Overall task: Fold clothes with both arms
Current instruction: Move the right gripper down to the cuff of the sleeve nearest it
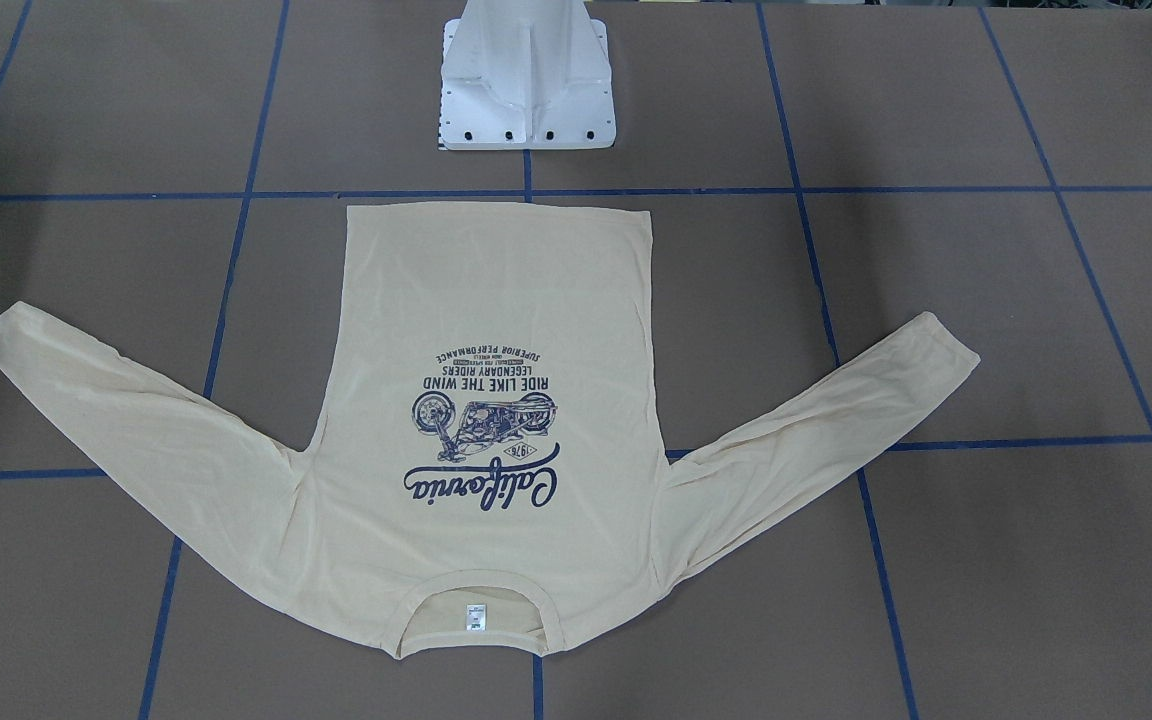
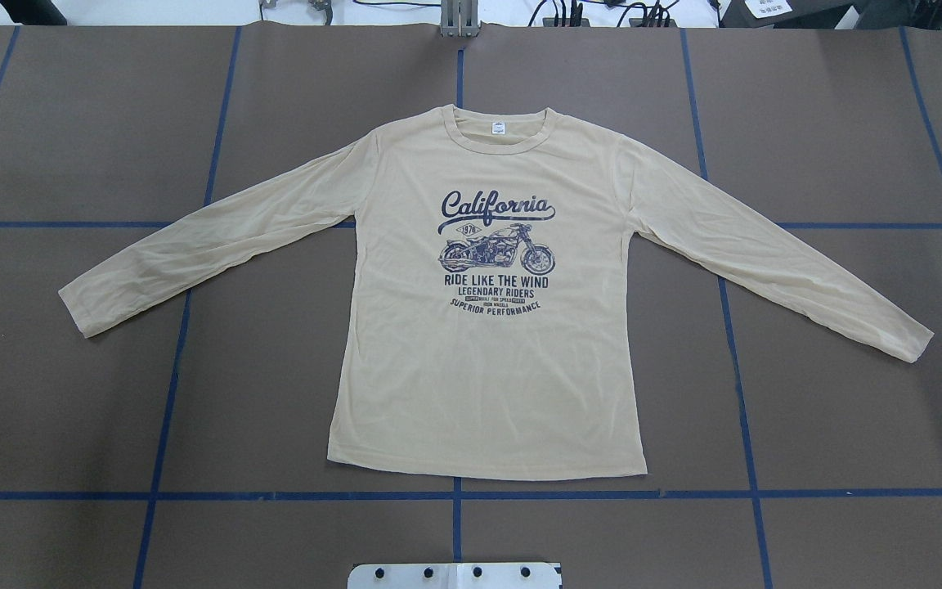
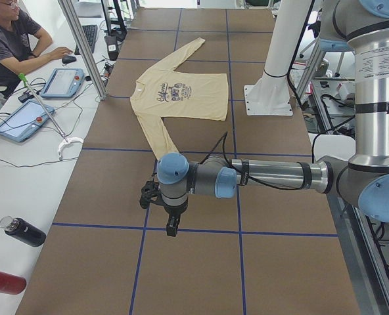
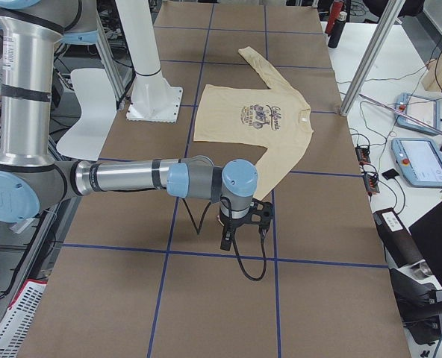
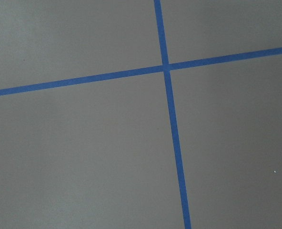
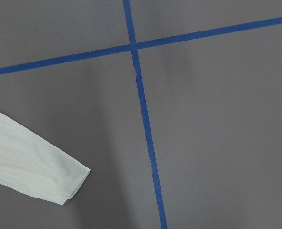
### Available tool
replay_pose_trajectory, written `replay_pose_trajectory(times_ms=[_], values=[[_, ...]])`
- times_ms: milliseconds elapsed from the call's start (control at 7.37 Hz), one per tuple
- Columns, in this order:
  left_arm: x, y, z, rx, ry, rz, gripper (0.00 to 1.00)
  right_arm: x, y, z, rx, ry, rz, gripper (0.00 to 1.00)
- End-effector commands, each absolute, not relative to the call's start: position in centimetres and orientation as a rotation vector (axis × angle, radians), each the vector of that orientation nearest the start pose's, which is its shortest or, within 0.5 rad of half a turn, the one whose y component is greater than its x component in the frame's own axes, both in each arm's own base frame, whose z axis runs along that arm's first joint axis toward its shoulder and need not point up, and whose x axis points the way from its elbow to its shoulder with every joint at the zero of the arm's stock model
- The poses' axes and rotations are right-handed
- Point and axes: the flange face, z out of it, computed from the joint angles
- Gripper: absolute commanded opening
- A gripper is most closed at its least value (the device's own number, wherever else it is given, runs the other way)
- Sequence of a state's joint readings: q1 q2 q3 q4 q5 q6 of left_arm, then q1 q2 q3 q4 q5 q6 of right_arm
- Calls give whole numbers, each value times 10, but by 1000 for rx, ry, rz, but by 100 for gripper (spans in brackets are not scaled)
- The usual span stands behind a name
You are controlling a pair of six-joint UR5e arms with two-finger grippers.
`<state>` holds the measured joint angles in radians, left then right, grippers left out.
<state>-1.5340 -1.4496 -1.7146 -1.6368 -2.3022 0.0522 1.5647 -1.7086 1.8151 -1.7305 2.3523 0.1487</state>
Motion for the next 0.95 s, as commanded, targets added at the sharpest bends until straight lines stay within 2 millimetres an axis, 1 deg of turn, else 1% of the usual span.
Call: replay_pose_trajectory(times_ms=[0,136,271,407,543,679,814], values=[[-50,-449,640,92,731,118,100,60,-431,614,-107,-774,161,100],[-50,-450,639,99,729,127,100,60,-431,614,-108,-777,163,100],[-50,-457,633,115,725,135,100,60,-434,610,-100,-779,161,100],[-50,-467,624,151,728,148,100,56,-452,593,-49,-780,127,100],[-49,-471,618,172,729,153,100,39,-464,580,-25,-789,83,100],[-49,-482,602,235,725,181,100,2,-469,570,-35,-796,5,100],[-47,-490,588,324,723,211,100,-21,-488,561,13,-810,-42,100]])
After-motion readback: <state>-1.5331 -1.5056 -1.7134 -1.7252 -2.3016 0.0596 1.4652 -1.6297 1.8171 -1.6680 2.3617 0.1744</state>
